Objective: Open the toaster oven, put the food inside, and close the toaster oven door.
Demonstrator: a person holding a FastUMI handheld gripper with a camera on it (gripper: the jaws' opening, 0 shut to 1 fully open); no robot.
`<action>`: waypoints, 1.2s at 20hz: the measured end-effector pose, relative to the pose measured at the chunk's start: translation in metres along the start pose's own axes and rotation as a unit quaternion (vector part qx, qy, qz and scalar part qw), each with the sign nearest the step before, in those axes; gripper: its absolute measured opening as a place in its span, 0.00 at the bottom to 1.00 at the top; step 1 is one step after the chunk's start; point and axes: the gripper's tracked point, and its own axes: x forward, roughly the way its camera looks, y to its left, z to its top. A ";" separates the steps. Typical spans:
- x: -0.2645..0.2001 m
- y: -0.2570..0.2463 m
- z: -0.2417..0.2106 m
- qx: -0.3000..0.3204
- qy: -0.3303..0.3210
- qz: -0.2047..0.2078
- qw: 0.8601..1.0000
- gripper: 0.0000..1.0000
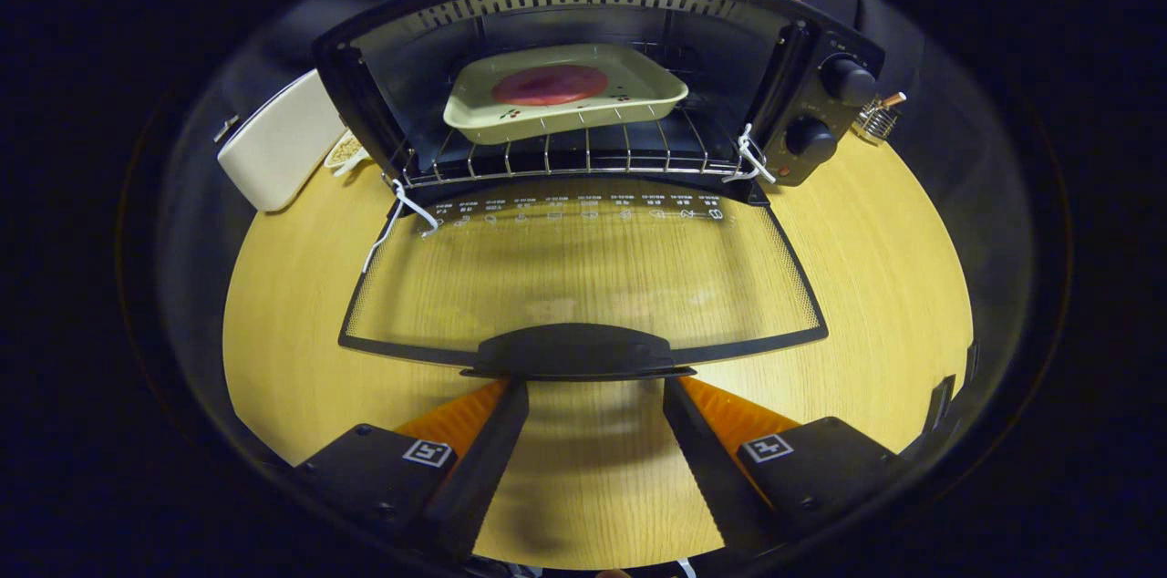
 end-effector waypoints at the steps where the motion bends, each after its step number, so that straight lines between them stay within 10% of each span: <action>1: -0.004 0.000 0.001 0.001 -0.004 0.004 1.000 0.98; 24: -0.086 -0.002 0.095 -0.027 -0.201 0.024 0.979 0.99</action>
